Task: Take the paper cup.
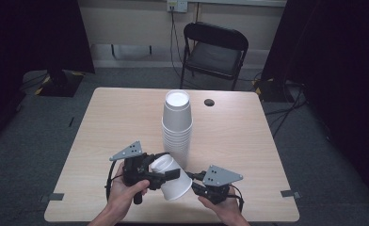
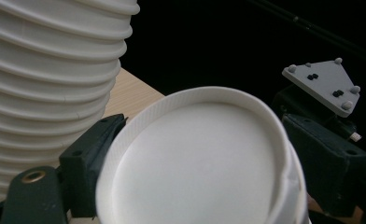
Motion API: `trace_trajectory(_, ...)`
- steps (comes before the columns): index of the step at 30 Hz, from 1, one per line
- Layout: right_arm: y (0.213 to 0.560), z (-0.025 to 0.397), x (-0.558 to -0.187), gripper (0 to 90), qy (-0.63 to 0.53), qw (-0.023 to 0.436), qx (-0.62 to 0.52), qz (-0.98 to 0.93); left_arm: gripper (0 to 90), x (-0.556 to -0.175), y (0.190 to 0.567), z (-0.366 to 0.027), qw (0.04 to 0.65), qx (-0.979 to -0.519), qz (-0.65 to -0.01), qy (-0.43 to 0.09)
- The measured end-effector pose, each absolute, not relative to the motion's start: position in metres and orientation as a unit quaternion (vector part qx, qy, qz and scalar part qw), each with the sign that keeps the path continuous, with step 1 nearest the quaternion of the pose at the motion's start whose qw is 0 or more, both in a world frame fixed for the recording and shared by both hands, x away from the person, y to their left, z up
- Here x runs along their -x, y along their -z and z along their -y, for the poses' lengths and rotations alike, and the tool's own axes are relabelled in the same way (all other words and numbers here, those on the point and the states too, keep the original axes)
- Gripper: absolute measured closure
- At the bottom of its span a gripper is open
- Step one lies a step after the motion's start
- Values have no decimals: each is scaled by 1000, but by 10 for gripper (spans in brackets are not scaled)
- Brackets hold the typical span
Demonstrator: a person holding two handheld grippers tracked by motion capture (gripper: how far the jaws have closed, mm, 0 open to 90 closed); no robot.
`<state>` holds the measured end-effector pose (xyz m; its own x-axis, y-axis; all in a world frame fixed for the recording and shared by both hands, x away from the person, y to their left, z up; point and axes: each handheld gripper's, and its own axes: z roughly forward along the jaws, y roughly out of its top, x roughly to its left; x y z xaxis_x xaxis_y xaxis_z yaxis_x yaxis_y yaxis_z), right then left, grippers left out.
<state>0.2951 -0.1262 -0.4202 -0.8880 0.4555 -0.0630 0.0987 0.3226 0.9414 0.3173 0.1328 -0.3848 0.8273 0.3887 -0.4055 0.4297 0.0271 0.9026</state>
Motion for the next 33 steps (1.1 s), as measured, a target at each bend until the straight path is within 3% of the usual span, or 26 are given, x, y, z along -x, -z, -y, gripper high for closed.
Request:
trace_trajectory(7,422,127,-296,847,-548,152,-181,-803,173,-319,379,-149,668,-679,-304,-25)
trace_trajectory(17,425,125,-302,847,-523,123,-198,-820,159,-318,377,-154,636,-708,-299,-62)
trace_trajectory(20,426,127,-305,846,-511,116,-211,-825,217,-315,375,-156,633,-713,-288,-87)
trace_trajectory(29,426,132,-312,846,-493,89,-232,-834,236,-311,377,-160,612,-729,-274,-137)
trace_trajectory(33,427,133,-315,846,-476,74,-243,-842,300,-306,379,-159,600,-748,-239,-154)
